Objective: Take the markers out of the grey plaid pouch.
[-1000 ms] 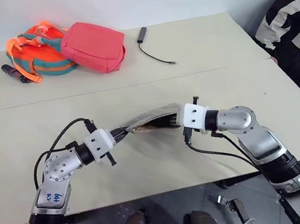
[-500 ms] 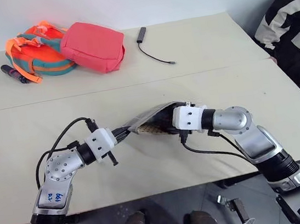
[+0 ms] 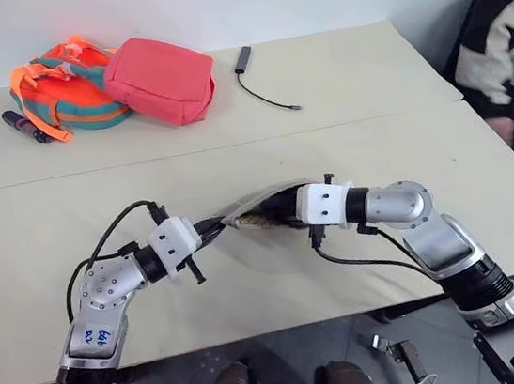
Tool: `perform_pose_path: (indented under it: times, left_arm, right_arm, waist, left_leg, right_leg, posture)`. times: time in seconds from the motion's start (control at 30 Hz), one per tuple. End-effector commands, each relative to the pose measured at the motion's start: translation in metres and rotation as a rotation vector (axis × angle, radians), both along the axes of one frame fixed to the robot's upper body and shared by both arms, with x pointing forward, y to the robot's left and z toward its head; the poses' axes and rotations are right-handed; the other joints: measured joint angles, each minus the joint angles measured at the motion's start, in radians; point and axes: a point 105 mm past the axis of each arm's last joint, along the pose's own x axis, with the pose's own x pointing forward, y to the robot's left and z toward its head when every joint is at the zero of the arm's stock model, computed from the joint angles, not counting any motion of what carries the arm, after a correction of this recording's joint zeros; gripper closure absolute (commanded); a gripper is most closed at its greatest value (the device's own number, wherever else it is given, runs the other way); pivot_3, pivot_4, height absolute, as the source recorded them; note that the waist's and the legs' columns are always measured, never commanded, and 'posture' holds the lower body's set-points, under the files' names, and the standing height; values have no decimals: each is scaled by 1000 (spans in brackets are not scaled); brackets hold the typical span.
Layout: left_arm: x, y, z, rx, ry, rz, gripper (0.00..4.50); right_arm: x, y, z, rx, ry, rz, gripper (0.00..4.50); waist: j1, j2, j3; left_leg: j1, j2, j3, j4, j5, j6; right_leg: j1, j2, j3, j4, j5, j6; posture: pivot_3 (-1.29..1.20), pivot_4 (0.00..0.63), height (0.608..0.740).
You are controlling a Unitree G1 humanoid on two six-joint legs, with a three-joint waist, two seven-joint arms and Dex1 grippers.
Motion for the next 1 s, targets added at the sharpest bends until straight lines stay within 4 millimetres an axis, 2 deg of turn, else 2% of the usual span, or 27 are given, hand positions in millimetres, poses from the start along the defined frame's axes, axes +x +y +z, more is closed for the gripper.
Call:
perform_pose_path:
  times: [0.03,0.07,0.2,0.33,0.5,0.6,0.67,0.9,1.0]
  left_arm:
    - [-10,-14,18,-53,77,-118,4500]
    - [-12,-17,19,-54,102,-138,4500]
    - [-17,-27,24,-166,258,-183,4500]
    - [-21,-34,29,-266,384,-214,4500]
    - [-23,-36,26,-339,524,-208,4500]
    - [-26,-35,9,-300,546,-183,4500]
    - [-28,-36,4,-283,542,-177,4500]
    - [-29,-36,-4,-259,524,-158,4500]
    - [-29,-36,-4,-263,524,-159,4500]
  right_arm:
    - [-7,-7,21,-110,53,58,2589]
    - [-9,-9,22,-143,80,70,2589]
    - [-4,-5,46,-134,133,77,2589]
    - [-6,-14,51,-259,197,106,2589]
    - [-15,-20,40,-397,280,154,2589]
    - [-16,-15,15,-467,317,168,2589]
    - [-13,-15,5,-490,320,159,2589]
    - [1,-11,-1,-482,252,110,2589]
    - [1,-11,-6,-494,249,110,2589]
  waist:
    - [0,1,1]
    - [0,1,1]
    - [-2,1,1]
    - [-1,1,1]
    - [0,0,1]
    - [0,0,1]
    - [-2,0,1]
    - [0,-1,1]
    - [0,-1,1]
  left_leg:
    - [0,0,0,1,0,0]
    - [0,0,0,1,0,0]
    - [0,0,-1,1,0,0]
    - [0,1,-1,1,0,0]
    - [0,0,-1,2,0,1]
    - [0,0,-1,3,0,1]
    - [0,0,0,3,0,0]
    - [0,0,0,4,0,0]
    - [0,0,0,4,0,0]
  right_leg:
    - [0,0,0,0,0,0]
    - [0,0,0,0,0,0]
    - [1,0,0,0,0,0]
    - [1,1,0,0,0,0]
    - [2,1,0,-1,0,0]
    - [2,1,0,-1,0,0]
    - [2,1,1,-1,0,0]
    - [2,1,1,-1,0,0]
    - [2,1,1,-1,0,0]
  posture:
    - [0,150,740]
    - [0,150,740]
    - [0,150,740]
    - [0,150,740]
    - [0,150,740]
    - [0,150,740]
    - [0,150,740]
    - [0,150,740]
    - [0,150,740]
